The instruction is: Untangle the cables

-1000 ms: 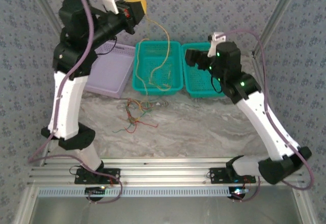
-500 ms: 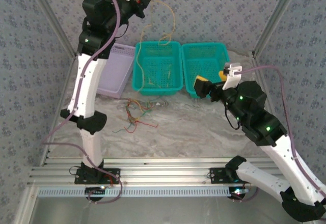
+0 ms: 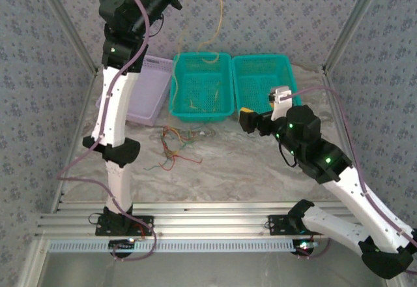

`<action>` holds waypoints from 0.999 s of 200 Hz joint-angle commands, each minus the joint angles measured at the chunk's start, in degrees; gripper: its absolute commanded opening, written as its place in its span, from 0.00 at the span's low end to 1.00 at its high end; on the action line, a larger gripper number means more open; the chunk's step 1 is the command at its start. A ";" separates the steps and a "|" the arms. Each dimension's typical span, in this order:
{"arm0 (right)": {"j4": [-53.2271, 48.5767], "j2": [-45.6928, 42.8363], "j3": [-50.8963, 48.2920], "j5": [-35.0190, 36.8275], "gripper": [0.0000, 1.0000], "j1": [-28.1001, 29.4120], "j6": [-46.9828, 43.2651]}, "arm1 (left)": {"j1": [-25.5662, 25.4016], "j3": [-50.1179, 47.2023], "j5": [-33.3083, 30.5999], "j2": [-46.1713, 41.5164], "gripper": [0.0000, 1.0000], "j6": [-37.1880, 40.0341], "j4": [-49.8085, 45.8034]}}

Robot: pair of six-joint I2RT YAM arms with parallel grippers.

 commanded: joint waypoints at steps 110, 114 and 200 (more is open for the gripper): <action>-0.82 -2.37 -2.50 1.69 1.00 2.63 -1.00 | 0.07 -6.54 -5.77 15.83 0.00 5.73 -0.42; -0.85 -2.53 -2.68 1.70 1.00 2.65 -1.01 | 0.07 -6.44 -6.15 16.56 0.00 5.82 -0.95; -1.44 -2.48 -4.66 2.34 1.00 3.60 -1.12 | 0.10 -14.10 -11.41 21.82 0.00 7.35 -10.46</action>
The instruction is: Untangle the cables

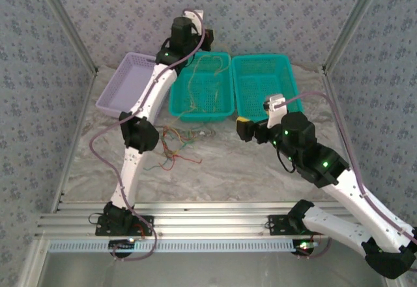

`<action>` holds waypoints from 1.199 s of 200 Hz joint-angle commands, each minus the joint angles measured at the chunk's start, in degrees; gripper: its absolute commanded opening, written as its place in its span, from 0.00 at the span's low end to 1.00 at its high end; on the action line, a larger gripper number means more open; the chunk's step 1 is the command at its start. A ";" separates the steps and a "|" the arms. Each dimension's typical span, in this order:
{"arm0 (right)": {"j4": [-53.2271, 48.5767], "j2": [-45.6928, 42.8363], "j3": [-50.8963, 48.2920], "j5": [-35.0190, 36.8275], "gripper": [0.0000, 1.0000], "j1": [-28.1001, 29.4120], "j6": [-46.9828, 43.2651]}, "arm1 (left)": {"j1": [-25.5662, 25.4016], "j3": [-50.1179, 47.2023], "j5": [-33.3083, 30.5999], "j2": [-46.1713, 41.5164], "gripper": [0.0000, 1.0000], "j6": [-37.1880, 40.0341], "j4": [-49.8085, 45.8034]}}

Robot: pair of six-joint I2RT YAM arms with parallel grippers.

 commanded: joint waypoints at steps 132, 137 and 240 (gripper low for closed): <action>-2.69 13.20 2.27 -8.58 1.00 0.44 6.35 | -0.30 -32.16 -2.65 -13.39 0.79 -2.24 8.21; -1.22 14.00 2.13 -10.49 1.00 0.29 6.95 | -0.38 -31.08 -2.10 -13.91 0.84 -2.03 7.35; 15.35 48.55 20.05 -31.34 0.98 -2.46 22.67 | 0.39 -36.30 -13.39 -38.70 1.00 -1.79 -8.18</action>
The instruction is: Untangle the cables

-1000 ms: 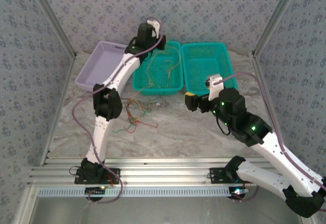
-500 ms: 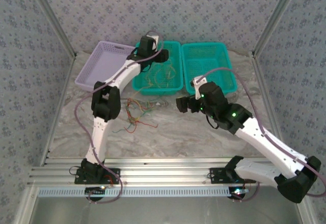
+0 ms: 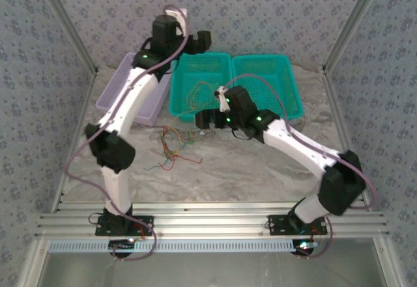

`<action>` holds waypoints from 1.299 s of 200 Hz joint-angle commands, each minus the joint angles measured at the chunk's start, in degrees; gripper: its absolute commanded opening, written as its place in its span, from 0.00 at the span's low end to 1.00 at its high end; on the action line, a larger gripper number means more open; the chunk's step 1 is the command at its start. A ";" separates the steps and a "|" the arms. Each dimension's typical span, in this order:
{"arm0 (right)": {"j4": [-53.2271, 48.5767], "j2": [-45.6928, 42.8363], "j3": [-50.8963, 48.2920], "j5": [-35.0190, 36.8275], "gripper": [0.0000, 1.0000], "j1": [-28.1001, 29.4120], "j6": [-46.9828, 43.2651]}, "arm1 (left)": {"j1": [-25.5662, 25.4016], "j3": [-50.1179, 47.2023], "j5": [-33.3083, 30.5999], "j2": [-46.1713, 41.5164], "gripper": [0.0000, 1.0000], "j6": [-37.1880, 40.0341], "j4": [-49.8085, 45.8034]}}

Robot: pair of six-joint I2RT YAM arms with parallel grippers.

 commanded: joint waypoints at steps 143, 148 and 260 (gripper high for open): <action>11.30 24.35 14.27 3.45 0.87 6.60 13.50 | 0.71 -55.30 -14.34 -52.21 1.00 -3.06 -2.99; 11.66 22.50 13.37 5.96 0.88 7.05 12.23 | 0.71 -56.06 -14.64 -52.89 1.00 -3.19 -2.38; 10.45 31.42 23.06 -1.58 0.83 8.81 13.58 | 1.68 -61.60 -16.37 -56.43 1.00 -2.50 0.36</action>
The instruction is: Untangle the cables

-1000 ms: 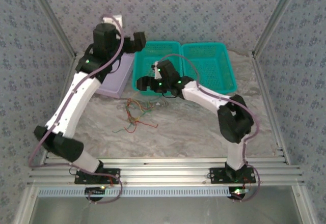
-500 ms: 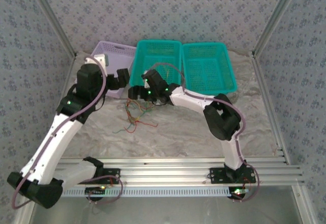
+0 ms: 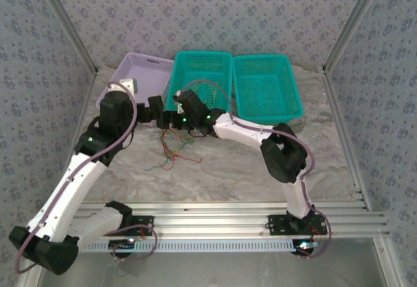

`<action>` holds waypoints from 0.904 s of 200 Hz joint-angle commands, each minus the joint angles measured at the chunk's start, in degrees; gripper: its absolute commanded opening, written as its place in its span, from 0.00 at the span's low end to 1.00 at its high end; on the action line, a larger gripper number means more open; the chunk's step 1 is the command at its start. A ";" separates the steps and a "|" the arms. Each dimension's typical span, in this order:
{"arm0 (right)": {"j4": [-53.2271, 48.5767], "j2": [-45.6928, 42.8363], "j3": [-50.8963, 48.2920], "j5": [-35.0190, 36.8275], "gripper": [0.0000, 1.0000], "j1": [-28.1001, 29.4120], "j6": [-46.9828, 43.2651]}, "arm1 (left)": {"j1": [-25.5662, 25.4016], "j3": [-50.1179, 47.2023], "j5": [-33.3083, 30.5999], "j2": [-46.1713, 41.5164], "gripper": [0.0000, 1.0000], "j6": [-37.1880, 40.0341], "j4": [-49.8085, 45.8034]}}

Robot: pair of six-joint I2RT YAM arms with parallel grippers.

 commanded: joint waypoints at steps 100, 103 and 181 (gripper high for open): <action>0.51 9.70 9.97 -2.65 0.57 -0.98 3.72 | 0.30 -0.73 -3.18 -2.11 1.00 2.09 2.54; 0.53 9.71 10.09 -2.58 0.56 -1.05 3.76 | 0.33 -0.80 -3.15 -2.11 1.00 2.10 2.56; 0.80 6.92 8.63 -0.77 0.10 -0.90 3.23 | 0.30 -0.99 -3.18 -1.97 1.00 2.48 2.74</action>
